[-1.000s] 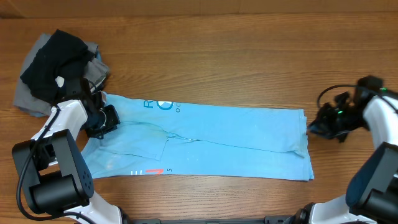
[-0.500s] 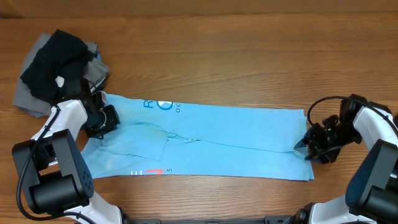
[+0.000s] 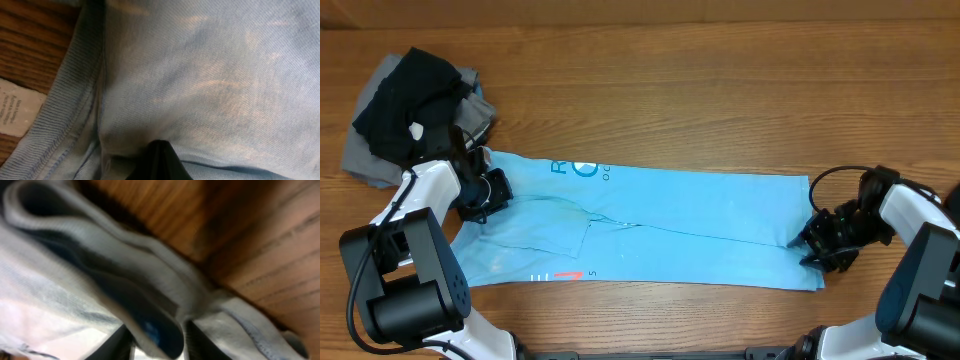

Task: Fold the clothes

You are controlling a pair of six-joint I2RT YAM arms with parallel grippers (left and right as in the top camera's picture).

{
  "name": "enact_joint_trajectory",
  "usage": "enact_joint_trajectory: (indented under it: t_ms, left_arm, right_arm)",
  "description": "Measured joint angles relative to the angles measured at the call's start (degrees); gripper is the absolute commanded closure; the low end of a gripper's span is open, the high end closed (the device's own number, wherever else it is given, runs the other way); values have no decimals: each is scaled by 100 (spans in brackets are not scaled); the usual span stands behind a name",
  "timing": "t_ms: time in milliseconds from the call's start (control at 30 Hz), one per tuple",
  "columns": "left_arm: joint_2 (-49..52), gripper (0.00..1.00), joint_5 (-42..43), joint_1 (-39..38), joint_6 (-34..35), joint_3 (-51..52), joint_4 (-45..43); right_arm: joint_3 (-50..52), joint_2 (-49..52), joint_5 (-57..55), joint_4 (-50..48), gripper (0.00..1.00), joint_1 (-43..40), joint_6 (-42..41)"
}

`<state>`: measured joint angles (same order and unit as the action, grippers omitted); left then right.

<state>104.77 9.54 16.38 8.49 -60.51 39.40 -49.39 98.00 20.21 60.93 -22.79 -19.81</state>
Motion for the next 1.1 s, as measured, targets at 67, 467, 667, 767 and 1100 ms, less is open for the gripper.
enact_joint_trajectory:
  t_ms: [67,467,667,767,1100]
  left_arm:
    - [0,94,0,0,0,0,0]
    - [0,94,0,0,0,0,0]
    - [0,93,0,0,0,0,0]
    - [0,93,0,0,0,0,0]
    - [0,92,4,0,-2,0,0]
  right_arm:
    - [26,0,24,-68,75,-11,-118]
    - [-968,-2,-525,387,75,-39,-11]
    - [-1176,-2,-1095,533,80,-44,35]
    - [-1174,-2,-1071,638,75,-39,37]
    - [-721,-2,-772,-1169,71,35,181]
